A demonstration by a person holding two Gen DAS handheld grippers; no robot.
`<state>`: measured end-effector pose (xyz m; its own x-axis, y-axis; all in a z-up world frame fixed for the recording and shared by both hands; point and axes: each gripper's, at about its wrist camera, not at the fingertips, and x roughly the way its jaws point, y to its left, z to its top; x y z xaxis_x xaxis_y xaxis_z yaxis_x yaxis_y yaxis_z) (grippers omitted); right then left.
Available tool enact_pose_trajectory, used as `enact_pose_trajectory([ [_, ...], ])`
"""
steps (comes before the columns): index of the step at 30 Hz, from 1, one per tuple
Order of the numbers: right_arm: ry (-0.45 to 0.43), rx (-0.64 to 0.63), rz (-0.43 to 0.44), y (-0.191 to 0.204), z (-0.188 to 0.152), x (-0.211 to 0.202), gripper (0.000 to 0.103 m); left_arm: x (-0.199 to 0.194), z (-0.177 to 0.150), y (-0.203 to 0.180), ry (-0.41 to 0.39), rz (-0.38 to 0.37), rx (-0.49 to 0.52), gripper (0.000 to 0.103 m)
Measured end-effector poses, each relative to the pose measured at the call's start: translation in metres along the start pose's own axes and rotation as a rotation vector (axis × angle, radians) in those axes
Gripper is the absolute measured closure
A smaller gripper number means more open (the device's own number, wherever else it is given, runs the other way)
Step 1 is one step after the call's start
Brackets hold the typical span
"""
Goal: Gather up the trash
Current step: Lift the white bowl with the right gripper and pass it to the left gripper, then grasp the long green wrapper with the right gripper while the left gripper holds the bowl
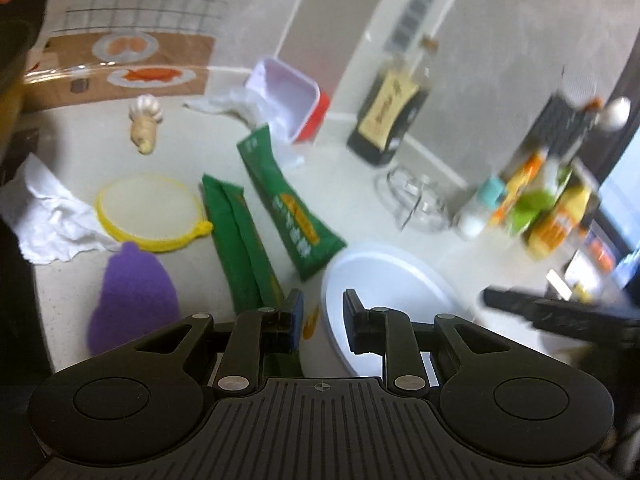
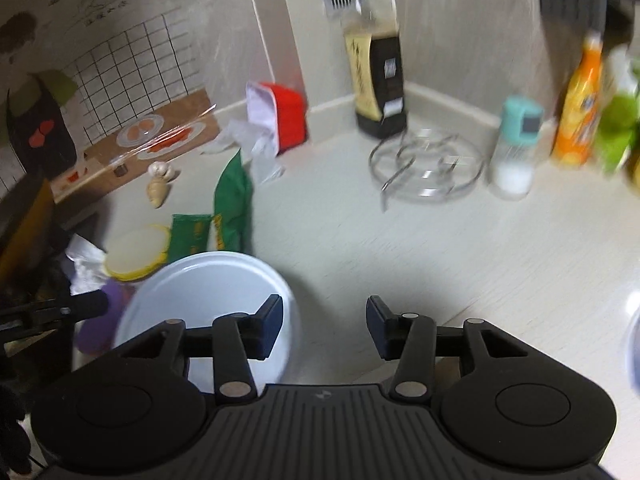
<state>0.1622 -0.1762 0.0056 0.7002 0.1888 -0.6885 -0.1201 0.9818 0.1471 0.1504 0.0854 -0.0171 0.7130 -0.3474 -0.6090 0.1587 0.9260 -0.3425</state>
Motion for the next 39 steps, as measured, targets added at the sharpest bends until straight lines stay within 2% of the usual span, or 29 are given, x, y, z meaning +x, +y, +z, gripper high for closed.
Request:
enact_pose_trajectory([
  [3, -0.044, -0.069, -0.076, 0.002, -0.007, -0.011, 0.043, 0.022, -0.006, -0.005, 0.067, 0.024, 0.018, 0.078],
  [5, -0.058, -0.089, -0.113, 0.002, -0.012, -0.015, 0.042, 0.033, -0.01, -0.005, 0.09, 0.03, 0.012, 0.078],
  [10, -0.026, -0.046, -0.114, -0.008, -0.021, -0.017, 0.042, 0.039, -0.012, -0.007, 0.105, 0.013, 0.037, 0.083],
  [12, -0.017, -0.037, -0.122, -0.011, -0.025, -0.017, 0.042, 0.035, -0.013, -0.001, 0.106, -0.003, -0.011, 0.088],
  [15, -0.001, -0.026, -0.127, -0.012, -0.028, -0.014, 0.042, 0.018, -0.013, 0.006, 0.069, -0.03, -0.054, 0.089],
  [19, 0.028, -0.02, -0.112, -0.003, -0.027, -0.004, 0.042, -0.021, -0.016, 0.019, -0.043, 0.031, -0.047, 0.09],
  [22, 0.05, -0.038, -0.082, 0.015, -0.023, 0.009, 0.042, -0.053, -0.019, 0.042, -0.111, 0.083, -0.093, 0.09],
  [24, 0.065, -0.068, -0.041, 0.033, -0.02, 0.02, 0.042, -0.072, -0.021, 0.058, -0.145, 0.144, -0.122, 0.09],
  [29, 0.08, -0.165, 0.092, 0.092, -0.011, 0.046, 0.042, -0.099, -0.032, 0.091, -0.166, 0.234, -0.176, 0.09],
  [33, 0.099, -0.196, 0.135, 0.132, -0.003, 0.075, 0.042, -0.109, -0.041, 0.113, -0.173, 0.241, -0.227, 0.09],
  [39, 0.16, -0.211, 0.117, 0.163, 0.004, 0.112, 0.042, -0.107, -0.05, 0.133, -0.163, 0.195, -0.252, 0.09],
])
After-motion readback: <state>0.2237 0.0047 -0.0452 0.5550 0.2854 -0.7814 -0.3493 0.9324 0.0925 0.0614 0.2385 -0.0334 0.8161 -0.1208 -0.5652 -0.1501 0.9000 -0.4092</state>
